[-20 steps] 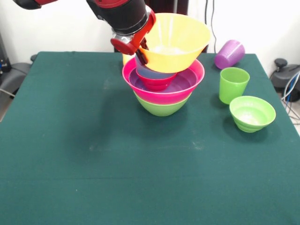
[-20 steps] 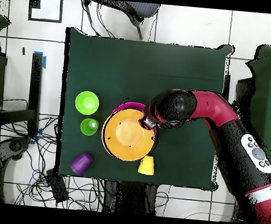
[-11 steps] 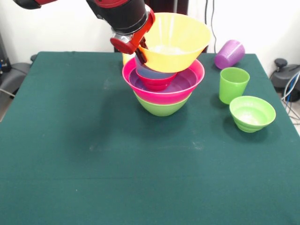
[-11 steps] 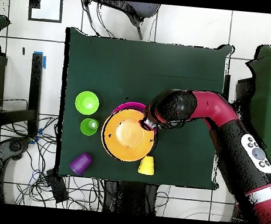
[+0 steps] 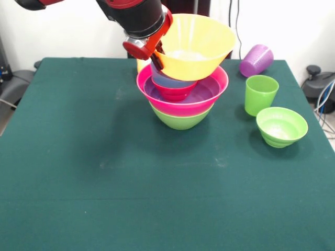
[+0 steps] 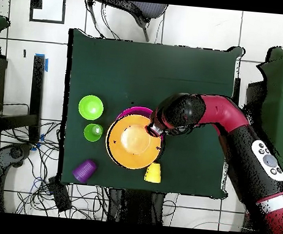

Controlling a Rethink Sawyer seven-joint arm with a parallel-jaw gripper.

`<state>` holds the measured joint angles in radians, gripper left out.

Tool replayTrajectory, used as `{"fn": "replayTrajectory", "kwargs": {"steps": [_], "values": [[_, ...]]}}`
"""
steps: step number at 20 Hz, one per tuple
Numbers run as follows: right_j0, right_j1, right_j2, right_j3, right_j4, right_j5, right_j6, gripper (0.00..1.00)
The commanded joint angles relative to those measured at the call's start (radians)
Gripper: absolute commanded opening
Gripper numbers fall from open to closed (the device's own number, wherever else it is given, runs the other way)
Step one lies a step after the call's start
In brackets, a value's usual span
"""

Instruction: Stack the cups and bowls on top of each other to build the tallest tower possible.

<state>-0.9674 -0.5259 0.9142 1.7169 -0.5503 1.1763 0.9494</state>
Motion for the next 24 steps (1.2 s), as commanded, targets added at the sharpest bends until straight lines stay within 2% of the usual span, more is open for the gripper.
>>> {"fn": "replayTrajectory", "kwargs": {"steps": [1, 24], "values": [[0.026, 0.014, -0.041, -0.008, -0.056, 0.138, -0.205, 0.0], [0.005, 0.028, -0.02, -0.027, -0.081, 0.157, -0.241, 0.0]]}}
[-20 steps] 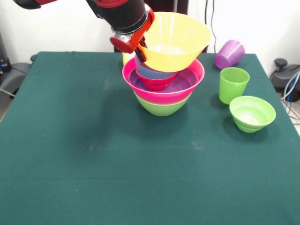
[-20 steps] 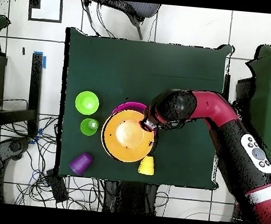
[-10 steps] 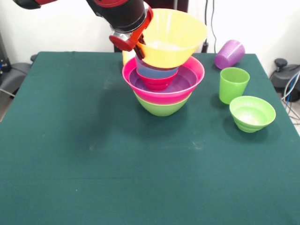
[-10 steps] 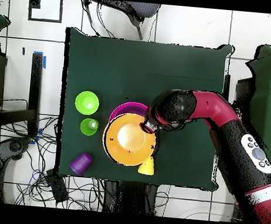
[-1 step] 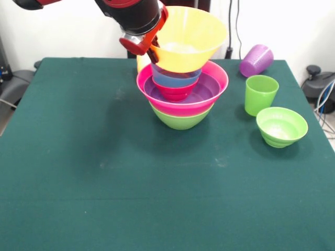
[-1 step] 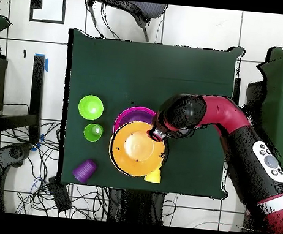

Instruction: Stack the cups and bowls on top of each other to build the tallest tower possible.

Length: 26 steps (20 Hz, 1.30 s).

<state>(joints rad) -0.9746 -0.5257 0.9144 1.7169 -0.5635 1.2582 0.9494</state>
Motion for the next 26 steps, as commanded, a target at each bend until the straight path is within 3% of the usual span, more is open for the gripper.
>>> {"fn": "replayTrajectory", "kwargs": {"steps": [1, 8, 26], "values": [[0.011, 0.029, -0.02, -0.027, -0.07, 0.067, -0.239, 0.0], [-0.001, 0.057, 0.005, 0.002, -0.05, -0.057, -0.174, 0.0], [0.013, 0.083, -0.015, 0.004, -0.101, -0.107, -0.143, 0.0]]}}
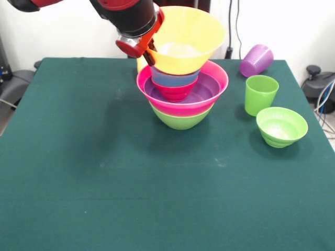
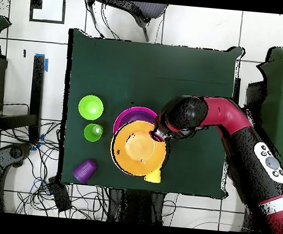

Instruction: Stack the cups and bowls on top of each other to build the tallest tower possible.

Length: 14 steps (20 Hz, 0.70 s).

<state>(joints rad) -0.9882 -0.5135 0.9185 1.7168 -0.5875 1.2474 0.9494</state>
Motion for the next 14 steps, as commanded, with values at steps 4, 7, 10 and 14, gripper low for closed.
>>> {"fn": "replayTrajectory", "kwargs": {"steps": [4, 7, 10, 14], "values": [[0.024, 0.076, -0.01, 0.006, -0.067, -0.115, -0.139, 0.0], [0.016, 0.084, -0.011, 0.007, -0.073, -0.124, -0.144, 0.0], [0.017, 0.088, -0.014, 0.009, -0.079, -0.131, -0.14, 0.0], [0.017, 0.097, -0.015, 0.007, -0.084, -0.149, -0.138, 0.0]]}}
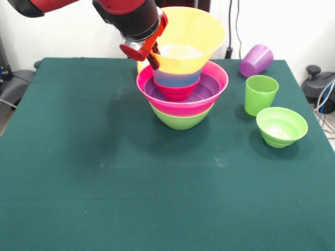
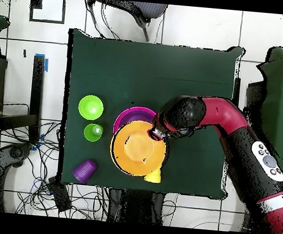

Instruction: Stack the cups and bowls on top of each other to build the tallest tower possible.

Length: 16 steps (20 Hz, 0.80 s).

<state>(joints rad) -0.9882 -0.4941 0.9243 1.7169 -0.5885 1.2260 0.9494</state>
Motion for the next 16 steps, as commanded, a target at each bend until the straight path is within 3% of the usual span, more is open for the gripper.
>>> {"fn": "replayTrajectory", "kwargs": {"steps": [1, 16], "values": [[0.016, 0.078, -0.02, 0.007, -0.083, -0.129, -0.139, 0.0], [0.002, 0.073, 0.019, 0.015, -0.067, -0.175, -0.14, 0.0]]}}
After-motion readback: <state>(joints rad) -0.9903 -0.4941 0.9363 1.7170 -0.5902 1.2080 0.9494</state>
